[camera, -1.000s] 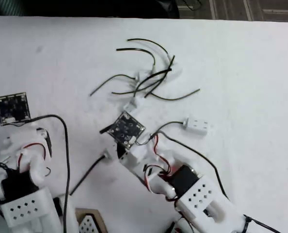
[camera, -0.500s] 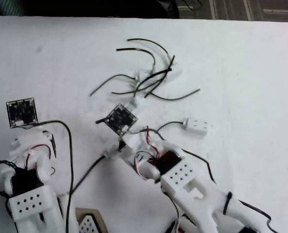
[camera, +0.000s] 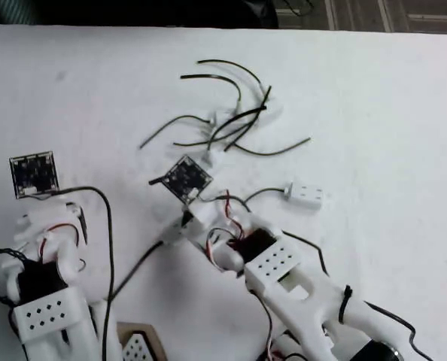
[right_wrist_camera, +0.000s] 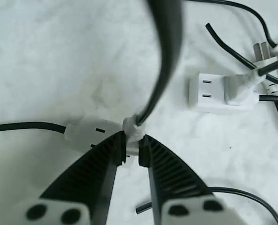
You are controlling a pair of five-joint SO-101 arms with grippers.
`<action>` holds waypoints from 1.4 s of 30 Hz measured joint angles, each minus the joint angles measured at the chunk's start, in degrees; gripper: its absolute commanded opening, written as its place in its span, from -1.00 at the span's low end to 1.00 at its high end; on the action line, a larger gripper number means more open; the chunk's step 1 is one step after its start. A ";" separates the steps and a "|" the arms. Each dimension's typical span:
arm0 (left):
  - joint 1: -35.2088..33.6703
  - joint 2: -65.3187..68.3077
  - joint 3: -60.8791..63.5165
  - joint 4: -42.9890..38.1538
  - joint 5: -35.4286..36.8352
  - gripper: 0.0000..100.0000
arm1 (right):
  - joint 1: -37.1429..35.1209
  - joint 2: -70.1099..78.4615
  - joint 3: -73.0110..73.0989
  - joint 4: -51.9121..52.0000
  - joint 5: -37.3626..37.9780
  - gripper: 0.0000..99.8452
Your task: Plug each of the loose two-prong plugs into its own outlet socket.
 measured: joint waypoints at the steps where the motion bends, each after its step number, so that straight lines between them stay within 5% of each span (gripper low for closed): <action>1: 0.00 0.00 0.00 0.00 0.00 -0.85 | 0.00 0.00 0.00 0.00 0.00 -0.96; 24: 0.00 0.00 0.00 0.00 0.00 -0.85 | 0.09 0.09 0.09 3.52 -0.26 -0.96; 42: 0.00 0.00 0.88 0.00 0.00 -0.85 | -1.32 8.44 -6.42 11.25 -11.69 -0.97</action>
